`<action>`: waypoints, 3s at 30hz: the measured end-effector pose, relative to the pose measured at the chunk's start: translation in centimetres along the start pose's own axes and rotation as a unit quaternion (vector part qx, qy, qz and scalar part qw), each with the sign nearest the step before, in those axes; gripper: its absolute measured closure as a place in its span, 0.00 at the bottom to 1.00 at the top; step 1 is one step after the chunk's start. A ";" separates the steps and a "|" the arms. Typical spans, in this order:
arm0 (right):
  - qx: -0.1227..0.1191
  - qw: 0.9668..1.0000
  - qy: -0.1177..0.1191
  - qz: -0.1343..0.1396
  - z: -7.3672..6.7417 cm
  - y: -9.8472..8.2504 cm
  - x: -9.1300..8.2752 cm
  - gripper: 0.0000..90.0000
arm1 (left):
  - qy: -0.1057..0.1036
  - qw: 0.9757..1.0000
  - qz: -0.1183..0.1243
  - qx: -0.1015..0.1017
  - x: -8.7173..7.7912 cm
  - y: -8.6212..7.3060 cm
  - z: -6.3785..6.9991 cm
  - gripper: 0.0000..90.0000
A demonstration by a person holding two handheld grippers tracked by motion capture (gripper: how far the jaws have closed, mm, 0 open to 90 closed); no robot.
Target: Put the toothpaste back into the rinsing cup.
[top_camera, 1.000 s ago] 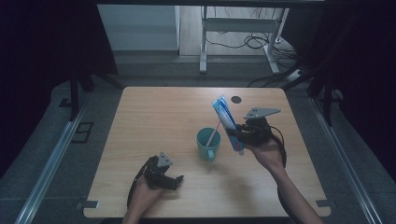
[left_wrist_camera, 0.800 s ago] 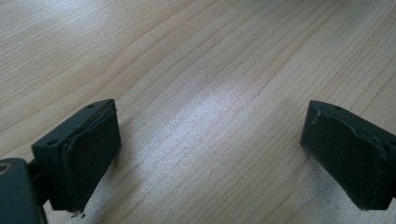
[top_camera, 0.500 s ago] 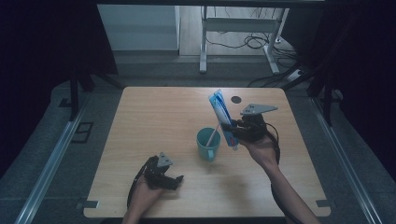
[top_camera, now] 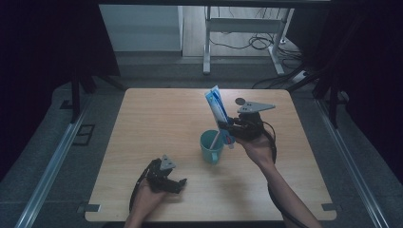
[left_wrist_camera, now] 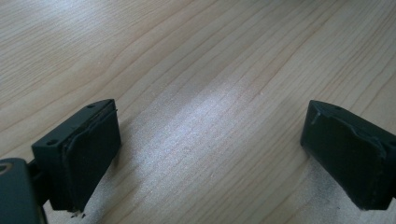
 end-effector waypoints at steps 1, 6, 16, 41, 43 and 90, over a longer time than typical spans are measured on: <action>-0.001 1.000 0.000 0.000 -0.1 0.1 0.1 0.80 | 0.000 1.000 0.000 0.000 0.0 0.0 0.0 0.05; -0.002 1.000 0.001 0.007 -0.3 0.8 0.7 0.80 | -0.001 1.000 0.000 0.001 0.0 0.0 0.0 0.05; -0.007 1.000 0.003 0.018 -1.0 1.7 2.4 0.80 | -0.001 1.000 0.000 0.001 0.0 0.0 0.0 0.05; -0.011 1.000 0.002 0.019 -1.5 -0.4 5.0 0.80 | 0.000 1.000 0.000 0.000 0.0 0.0 0.0 0.05; -0.012 1.000 0.002 0.018 -1.6 -0.7 5.2 0.80 | 0.000 1.000 -0.001 0.000 0.0 0.0 0.0 0.05; -0.006 1.000 0.007 0.003 -1.8 -5.8 7.6 0.79 | 0.000 1.000 -0.001 0.000 0.0 0.0 0.0 0.05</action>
Point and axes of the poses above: each handheld gripper's, and its own axes: x roughly forward along the jaws, y roughly out of its top, z roughly to its right, the point moved 5 cm from there along x, roughly forward along the jaws, and after that the axes turned 6 degrees about -x, right-handed, at the moved point
